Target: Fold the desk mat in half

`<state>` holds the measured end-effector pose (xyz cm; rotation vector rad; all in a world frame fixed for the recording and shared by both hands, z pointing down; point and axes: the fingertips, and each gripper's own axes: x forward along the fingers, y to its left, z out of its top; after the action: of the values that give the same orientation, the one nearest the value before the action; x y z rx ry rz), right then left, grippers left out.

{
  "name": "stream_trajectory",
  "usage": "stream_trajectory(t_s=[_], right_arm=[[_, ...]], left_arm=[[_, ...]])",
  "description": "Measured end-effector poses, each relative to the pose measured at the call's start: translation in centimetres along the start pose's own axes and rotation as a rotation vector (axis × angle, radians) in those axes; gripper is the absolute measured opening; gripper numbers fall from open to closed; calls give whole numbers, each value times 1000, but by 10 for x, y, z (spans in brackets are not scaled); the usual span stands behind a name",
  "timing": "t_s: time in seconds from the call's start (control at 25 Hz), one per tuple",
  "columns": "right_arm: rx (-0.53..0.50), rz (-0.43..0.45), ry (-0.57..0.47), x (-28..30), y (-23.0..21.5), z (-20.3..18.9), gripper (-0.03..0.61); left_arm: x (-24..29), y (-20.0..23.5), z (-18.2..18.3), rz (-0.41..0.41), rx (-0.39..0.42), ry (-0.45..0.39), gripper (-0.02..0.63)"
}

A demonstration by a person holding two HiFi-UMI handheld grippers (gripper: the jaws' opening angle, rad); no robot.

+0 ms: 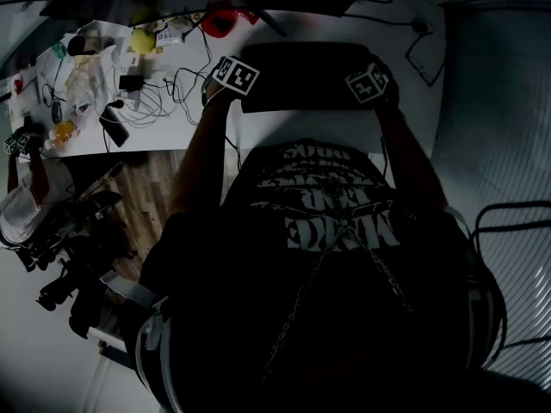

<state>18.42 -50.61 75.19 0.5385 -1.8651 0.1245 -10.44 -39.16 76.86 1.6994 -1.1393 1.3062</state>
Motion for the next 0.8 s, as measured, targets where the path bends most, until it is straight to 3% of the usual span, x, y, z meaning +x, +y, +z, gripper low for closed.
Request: stream_trajectory(t_s=[0.12, 0.2, 0.28, 0.36, 0.44, 0.56, 0.6, 0.68, 0.8], right_arm=[[23, -114, -34, -13, -14, -11, 204], [30, -210, -94, -38, -28, -11, 204], [37, -301, -168, -71, -41, -6, 204], [77, -347, -268, -112, -47, 5, 204], [150, -322, -409, -162, -40, 30, 204], [155, -250, -666, -246, -5, 85, 197], [155, -224, -754, -271, 9, 100, 158], [189, -180, -898, -305, 33, 120, 20], [250, -103, -928, -306, 61, 125, 2]], left_arm=[[-7, 12, -20, 53, -60, 30, 80], [-30, 32, -25, 141, -122, -23, 87], [-60, 53, -23, 223, -210, -137, 90], [-113, 62, -4, 278, -263, -321, 89], [-179, 46, 32, 250, -277, -564, 78], [-275, -10, 87, 146, -204, -895, 9], [-300, -28, 99, 123, -179, -976, 8], [-329, -57, 114, 92, -174, -1085, 6], [-316, -87, 114, 61, -206, -1089, 6]])
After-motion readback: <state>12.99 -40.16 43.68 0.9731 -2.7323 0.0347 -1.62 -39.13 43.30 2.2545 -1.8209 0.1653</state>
